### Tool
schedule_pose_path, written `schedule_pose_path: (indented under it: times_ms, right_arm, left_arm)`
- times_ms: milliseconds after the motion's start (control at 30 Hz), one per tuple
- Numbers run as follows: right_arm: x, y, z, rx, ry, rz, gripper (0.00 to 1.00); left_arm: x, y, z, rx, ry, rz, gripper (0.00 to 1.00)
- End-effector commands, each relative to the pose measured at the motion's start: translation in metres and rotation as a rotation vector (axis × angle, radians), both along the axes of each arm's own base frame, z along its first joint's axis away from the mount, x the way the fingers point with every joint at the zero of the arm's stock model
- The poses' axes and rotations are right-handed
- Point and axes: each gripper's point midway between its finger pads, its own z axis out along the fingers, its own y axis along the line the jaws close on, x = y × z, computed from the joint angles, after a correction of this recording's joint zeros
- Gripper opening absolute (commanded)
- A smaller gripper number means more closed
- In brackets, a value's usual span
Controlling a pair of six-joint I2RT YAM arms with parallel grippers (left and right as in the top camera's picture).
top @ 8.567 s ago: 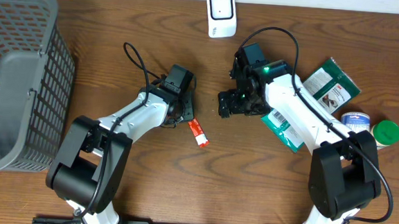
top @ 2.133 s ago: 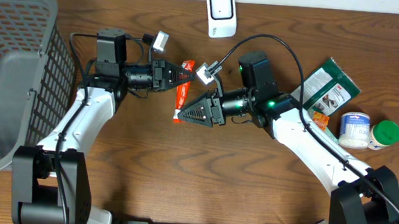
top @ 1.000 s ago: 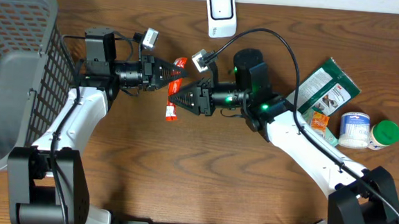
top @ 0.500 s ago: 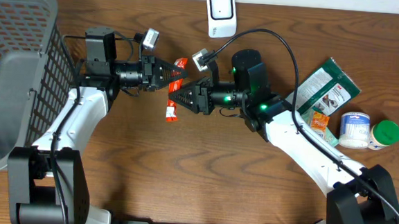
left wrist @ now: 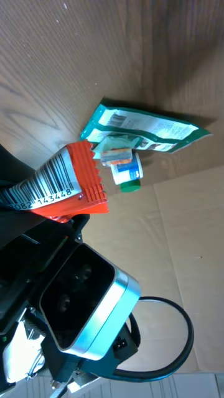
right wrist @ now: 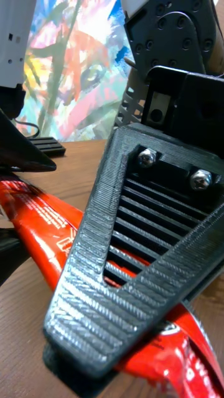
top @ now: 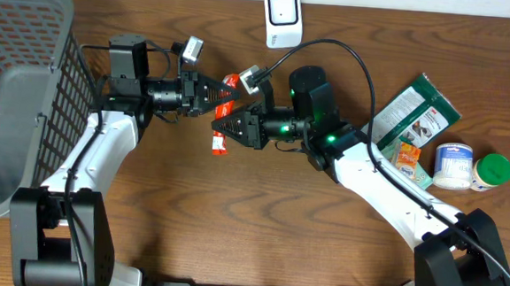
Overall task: Scan the item barcode
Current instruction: 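Pull the toothpaste box away with the right gripper, left arm retracting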
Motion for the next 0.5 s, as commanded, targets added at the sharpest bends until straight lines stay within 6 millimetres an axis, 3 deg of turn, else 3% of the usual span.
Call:
schedule_pose_path:
  times_ms: [0,67,233,300,333,400,467]
  right_arm:
    - [0.001,0.004,0.005,0.009,-0.019,0.006,0.22]
    - [0.001,0.004,0.005,0.008,-0.018,0.006,0.03]
    - [0.001,0.003,0.002,-0.003,-0.028,0.01,0.01]
    - [-0.001,0.002,-0.002,-0.022,-0.047,0.019,0.01]
    - [0.001,0.0,-0.008,-0.044,-0.04,0.004,0.01]
    - [0.001,-0.004,-0.017,-0.086,-0.051,-0.003,0.01]
    - [-0.001,-0.006,-0.023,-0.111,-0.069,0.013,0.01]
  left_arm:
    - [0.002,0.0,0.006,-0.01,-0.016,-0.013,0.07]
    - [0.002,0.0,0.006,-0.01,-0.017,-0.013,0.07]
    - [0.002,0.0,0.006,-0.007,-0.036,-0.014,0.07]
    - [0.005,0.0,0.004,0.006,-0.049,-0.001,0.25]
    - [0.007,0.001,0.003,0.014,-0.05,0.01,0.45]
    - [0.012,0.002,0.0,0.032,-0.054,0.036,0.69]
    - [0.016,0.002,0.002,0.04,-0.09,0.049,0.72]
